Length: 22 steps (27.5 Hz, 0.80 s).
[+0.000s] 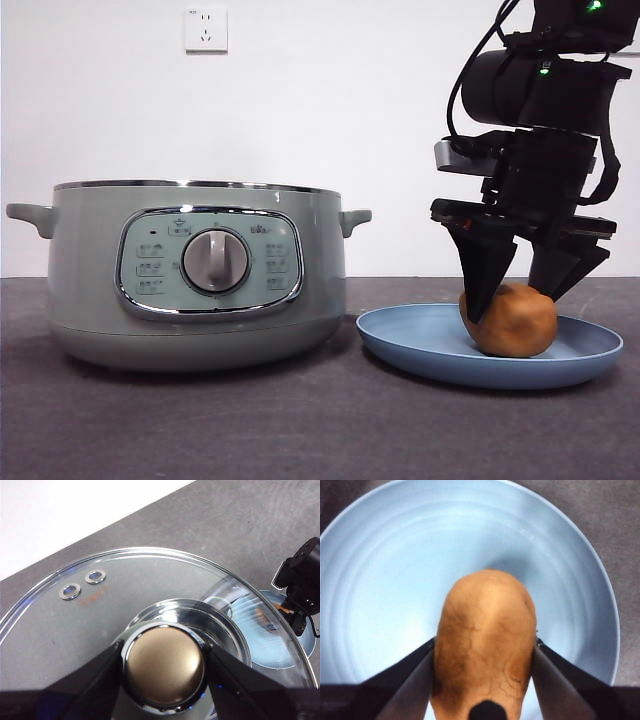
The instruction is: Take the potato out from the steamer,put the potato on the plate,close the lid
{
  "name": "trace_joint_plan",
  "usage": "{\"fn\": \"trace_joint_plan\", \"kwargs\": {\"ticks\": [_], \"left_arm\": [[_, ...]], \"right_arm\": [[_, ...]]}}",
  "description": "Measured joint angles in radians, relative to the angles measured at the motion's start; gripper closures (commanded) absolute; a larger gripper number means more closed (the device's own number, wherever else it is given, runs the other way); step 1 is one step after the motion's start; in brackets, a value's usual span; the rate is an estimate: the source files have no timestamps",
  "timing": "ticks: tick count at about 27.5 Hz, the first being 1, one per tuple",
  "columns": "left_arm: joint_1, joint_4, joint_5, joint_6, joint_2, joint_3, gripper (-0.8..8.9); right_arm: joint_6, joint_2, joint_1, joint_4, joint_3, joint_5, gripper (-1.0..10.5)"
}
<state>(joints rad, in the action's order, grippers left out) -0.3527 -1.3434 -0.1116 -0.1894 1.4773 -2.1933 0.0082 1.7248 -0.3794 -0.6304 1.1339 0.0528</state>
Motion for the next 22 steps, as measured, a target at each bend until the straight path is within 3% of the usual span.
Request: {"fn": "trace_joint_plan", "kwargs": {"ticks": [2, 3, 9, 13, 18, 22], "left_arm": [[0.0, 0.0, 0.0, 0.0, 0.0, 0.0, 8.22], [0.0, 0.0, 0.0, 0.0, 0.0, 0.0, 8.22], [0.0, 0.0, 0.0, 0.0, 0.0, 0.0, 8.22], [0.0, 0.0, 0.0, 0.0, 0.0, 0.0, 8.22], [0.0, 0.001, -0.014, 0.0, 0.0, 0.0, 8.22], [0.0, 0.001, -0.087, 0.0, 0.005, 0.0, 8.22]], "right_arm": [[0.0, 0.0, 0.0, 0.0, 0.0, 0.0, 5.9], [0.0, 0.0, 0.0, 0.0, 0.0, 0.0, 5.6], [0.0, 0.0, 0.0, -0.011, 0.0, 0.0, 5.3], [0.0, -0.02, 0.0, -0.113, 0.051, 0.0, 5.3], [0.0, -0.134, 0.0, -0.19, 0.121, 0.0, 5.3], [0.0, -0.275, 0.0, -0.211, 0.136, 0.0, 5.4]]}}
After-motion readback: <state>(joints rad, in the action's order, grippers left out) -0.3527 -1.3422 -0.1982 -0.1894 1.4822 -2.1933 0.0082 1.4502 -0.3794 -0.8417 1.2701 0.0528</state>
